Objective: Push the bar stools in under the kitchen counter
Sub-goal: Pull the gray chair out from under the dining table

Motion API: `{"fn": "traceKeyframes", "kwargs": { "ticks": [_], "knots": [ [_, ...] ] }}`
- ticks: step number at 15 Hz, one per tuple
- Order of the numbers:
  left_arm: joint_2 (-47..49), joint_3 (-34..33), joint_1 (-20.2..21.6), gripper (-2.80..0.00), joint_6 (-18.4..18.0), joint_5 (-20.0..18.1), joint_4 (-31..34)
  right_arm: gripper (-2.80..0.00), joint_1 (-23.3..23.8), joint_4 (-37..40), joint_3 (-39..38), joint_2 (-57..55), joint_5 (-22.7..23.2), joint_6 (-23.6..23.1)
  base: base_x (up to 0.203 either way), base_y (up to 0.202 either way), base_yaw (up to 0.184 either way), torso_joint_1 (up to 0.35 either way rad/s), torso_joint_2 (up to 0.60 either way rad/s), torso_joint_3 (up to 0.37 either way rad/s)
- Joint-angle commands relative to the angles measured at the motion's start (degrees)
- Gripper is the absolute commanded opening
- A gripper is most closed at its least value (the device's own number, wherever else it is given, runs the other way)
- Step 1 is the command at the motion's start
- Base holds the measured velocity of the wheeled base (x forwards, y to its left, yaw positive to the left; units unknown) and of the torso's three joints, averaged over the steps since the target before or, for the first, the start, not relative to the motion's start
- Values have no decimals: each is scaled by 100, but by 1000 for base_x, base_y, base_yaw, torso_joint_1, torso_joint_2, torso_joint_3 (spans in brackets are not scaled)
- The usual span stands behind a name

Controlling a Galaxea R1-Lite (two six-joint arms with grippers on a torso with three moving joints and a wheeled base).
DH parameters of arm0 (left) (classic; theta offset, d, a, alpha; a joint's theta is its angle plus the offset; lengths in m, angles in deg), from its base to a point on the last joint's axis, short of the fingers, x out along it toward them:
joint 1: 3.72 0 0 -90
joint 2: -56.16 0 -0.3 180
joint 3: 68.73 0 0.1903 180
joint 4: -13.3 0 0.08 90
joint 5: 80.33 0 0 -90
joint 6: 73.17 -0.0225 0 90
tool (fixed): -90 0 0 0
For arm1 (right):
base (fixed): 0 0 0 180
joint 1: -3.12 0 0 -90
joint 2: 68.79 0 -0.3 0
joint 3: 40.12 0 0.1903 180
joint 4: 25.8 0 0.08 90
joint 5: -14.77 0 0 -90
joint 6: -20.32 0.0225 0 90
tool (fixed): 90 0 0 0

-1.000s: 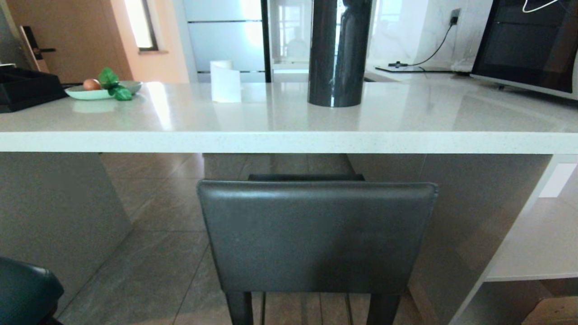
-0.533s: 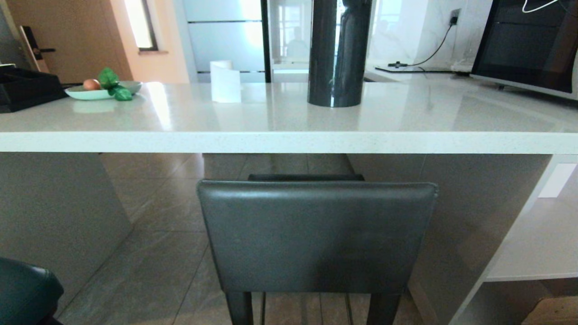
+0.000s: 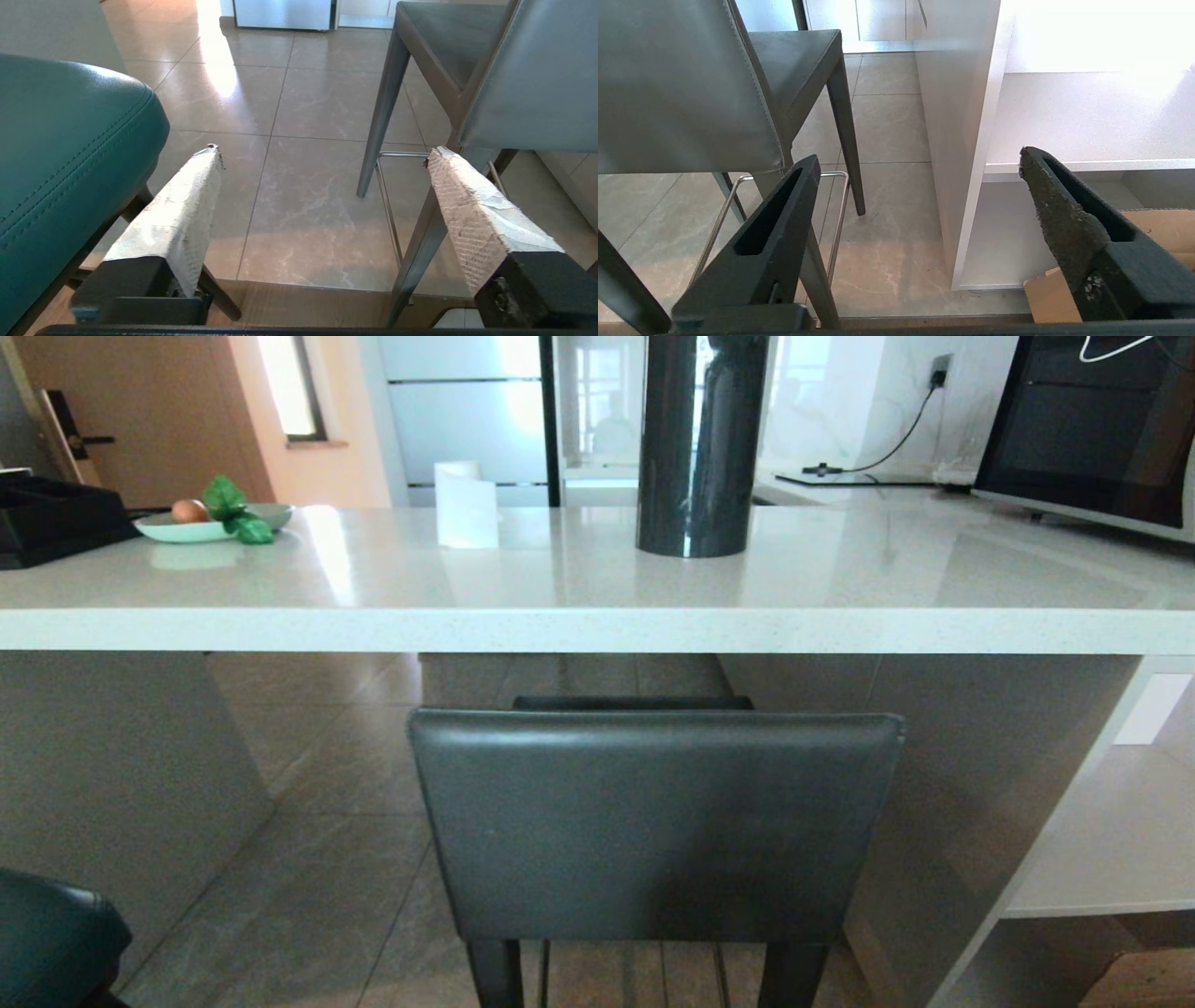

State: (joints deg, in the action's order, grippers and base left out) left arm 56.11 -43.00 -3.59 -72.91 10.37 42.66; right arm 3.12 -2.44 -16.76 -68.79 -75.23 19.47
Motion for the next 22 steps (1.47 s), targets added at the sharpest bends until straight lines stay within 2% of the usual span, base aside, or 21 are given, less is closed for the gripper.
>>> {"fn": "traceKeyframes", "kwargs": {
  "ticks": [1,6,8,11,13,16,17,18,20,21,22],
  "knots": [
    [5,10,4,0,51,16,26,0,0,9,-18,-9,69,-73,0,0,0,0,0,0],
    [-4,14,-5,0,-91,-59,35,0,0,54,0,0,150,-153,0,0,0,0,0,0],
    [-7,16,-6,0,-624,-255,-3,0,0,11,-7,0,193,-485,0,0,0,0,0,0],
    [-4,18,-13,0,-738,-334,-2,0,0,27,0,0,246,-556,0,0,0,0,0,0],
    [22,214,-1,0,-661,-411,-24,0,0,21,246,-129,326,-510,0,0,0,0,0,0],
    [1141,1366,-18,0,-106,-578,21,0,-32,-14,1128,-1038,523,-280,0,0,0,0,0,0],
    [1681,1704,-69,0,58,-668,24,0,-139,-20,1381,-1268,808,-183,0,0,0,0,0,0],
    [2120,1975,-210,0,223,-895,24,0,-215,-7,1461,-1347,1304,-34,0,0,0,0,0,0],
    [2485,2183,-879,0,521,-1666,17,0,-253,26,1369,-1388,2179,436,0,0,0,0,0,0],
    [2509,2159,-1247,0,709,-2027,-27,0,-268,24,1346,-1422,2756,737,0,0,0,0,0,0],
    [2571,2048,-1458,0,932,-2457,-274,0,-295,-2,1360,-1500,3270,1195,0,0,0,0,0,0]
  ]
}}
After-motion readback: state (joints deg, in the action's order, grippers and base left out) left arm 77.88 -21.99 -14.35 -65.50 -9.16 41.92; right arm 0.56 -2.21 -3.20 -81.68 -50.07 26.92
